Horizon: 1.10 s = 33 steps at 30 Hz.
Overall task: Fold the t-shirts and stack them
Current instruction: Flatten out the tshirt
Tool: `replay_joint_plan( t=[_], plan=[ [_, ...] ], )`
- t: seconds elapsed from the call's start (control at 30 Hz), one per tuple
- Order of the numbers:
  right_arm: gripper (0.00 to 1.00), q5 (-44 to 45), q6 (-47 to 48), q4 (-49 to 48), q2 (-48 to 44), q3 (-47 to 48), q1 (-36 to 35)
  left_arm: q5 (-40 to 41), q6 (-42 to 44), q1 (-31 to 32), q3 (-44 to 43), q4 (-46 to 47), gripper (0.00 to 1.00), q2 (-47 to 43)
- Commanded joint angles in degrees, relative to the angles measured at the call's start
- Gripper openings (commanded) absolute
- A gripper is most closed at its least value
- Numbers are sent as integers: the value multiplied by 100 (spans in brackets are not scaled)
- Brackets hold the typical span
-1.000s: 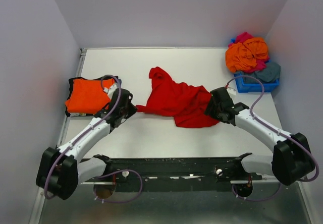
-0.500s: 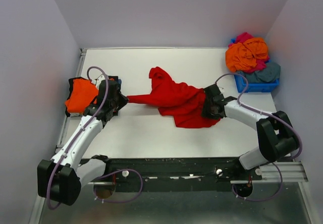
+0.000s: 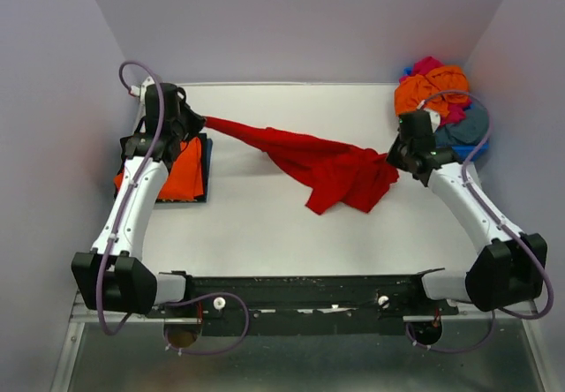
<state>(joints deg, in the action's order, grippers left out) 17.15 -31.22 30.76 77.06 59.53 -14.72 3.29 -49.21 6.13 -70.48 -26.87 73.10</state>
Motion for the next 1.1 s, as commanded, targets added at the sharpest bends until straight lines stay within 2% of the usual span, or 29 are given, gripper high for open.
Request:
replay_joint_plan(
  t=[0.0, 0.17, 0.3, 0.4, 0.63, 0.87, 0.97, 1.07],
  plan=[
    [1, -272, 441, 456, -428, 725, 574, -171, 236, -375, -1062, -529, 0, 379],
    [1, -624, 547, 948, -455, 1858, 1058, -118, 333, -717, -2468, -1082, 0, 845],
    [1, -739, 591, 1203, -534, 2519, 1217, -118, 377, -920, -3059, -1381, 0, 917],
    [1, -853, 617, 1300, -735, 2669, 1252, -118, 395, -1000, -2938, -1417, 0, 654],
    [1, -1257, 635, 1108, -1632, 2133, 1244, -162, 456, -1000, -1979, -987, 0, -375],
    [1, -1679, 460, 1116, -1054, 2493, 1252, -584, 175, -1000, -2733, -899, 0, 405],
    [1, -2259, 389, 1010, -326, 3124, 1252, -592, 8, -1000, -3618, -933, 0, 1291],
    [1, -2434, 398, 1387, 588, 4554, 1261, -864, -115, -1009, -5821, -1555, 0, 2573]
  ],
)
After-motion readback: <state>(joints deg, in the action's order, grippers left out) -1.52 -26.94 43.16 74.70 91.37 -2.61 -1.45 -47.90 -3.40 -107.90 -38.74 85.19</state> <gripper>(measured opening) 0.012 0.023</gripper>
